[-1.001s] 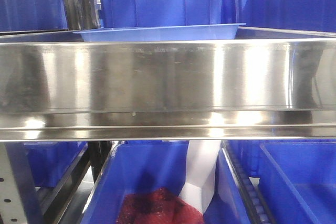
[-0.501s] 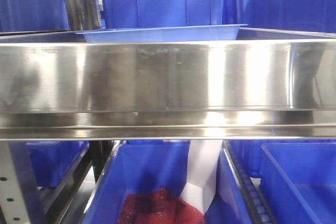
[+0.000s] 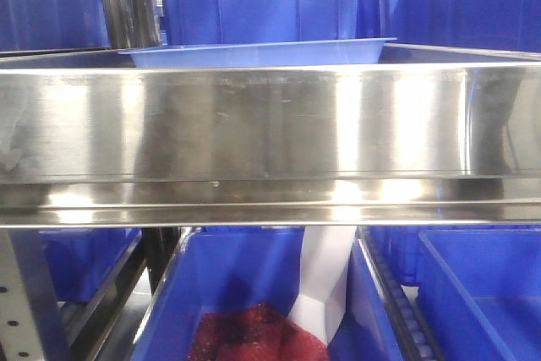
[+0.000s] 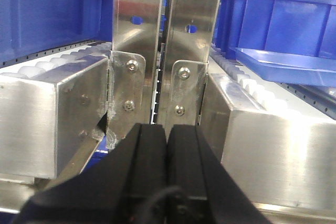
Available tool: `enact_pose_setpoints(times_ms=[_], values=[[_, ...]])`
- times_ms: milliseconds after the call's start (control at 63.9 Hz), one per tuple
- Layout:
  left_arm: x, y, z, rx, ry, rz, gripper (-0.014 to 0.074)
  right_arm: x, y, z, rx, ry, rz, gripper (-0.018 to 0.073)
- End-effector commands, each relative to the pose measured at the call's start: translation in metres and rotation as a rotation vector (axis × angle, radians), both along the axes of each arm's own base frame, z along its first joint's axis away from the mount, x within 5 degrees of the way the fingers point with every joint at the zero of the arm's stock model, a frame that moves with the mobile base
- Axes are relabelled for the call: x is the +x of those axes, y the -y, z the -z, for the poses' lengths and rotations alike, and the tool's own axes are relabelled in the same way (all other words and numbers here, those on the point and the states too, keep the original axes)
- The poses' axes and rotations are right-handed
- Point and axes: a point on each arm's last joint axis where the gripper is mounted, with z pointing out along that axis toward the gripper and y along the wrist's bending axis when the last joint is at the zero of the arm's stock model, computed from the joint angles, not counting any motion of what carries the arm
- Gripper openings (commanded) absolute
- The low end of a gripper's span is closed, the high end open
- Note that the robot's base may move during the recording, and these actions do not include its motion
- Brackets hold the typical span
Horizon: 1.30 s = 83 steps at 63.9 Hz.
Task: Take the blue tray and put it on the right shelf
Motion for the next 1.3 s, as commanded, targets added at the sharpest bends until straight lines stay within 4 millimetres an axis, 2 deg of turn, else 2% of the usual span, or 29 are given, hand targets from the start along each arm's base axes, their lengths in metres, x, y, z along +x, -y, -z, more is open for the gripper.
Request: enact_pose_setpoints(times_ms=[0, 516, 814, 1111, 1283], values=[[0.000, -0.001, 0.001, 0.005, 0.076, -0.008, -0.0048, -0.001, 0.000, -0.017, 0.017, 0.108, -0.003, 0.0059], [0.000, -0.001, 0.001, 0.005, 0.076, -0.008, -0.0048, 0.000, 0.000, -0.015, 0.003, 0.109, 0.007, 0.0059], [0.000, -0.001, 0.002, 0.005, 0.074, -0.008, -0.0048, 0.010, 0.017, 0.033, 0.062, 0.148, 0.307, 0.0059], [0.000, -0.001, 0.002, 0.005, 0.074, -0.008, -0.0048, -0.003, 0.022, 0.075, 0.067, 0.228, 0.385, 0.0059], [0.000, -0.001, 0.002, 0.005, 0.074, -0.008, -0.0048, -0.003, 0.022, 0.077, 0.063, 0.198, 0.387, 0.0059]])
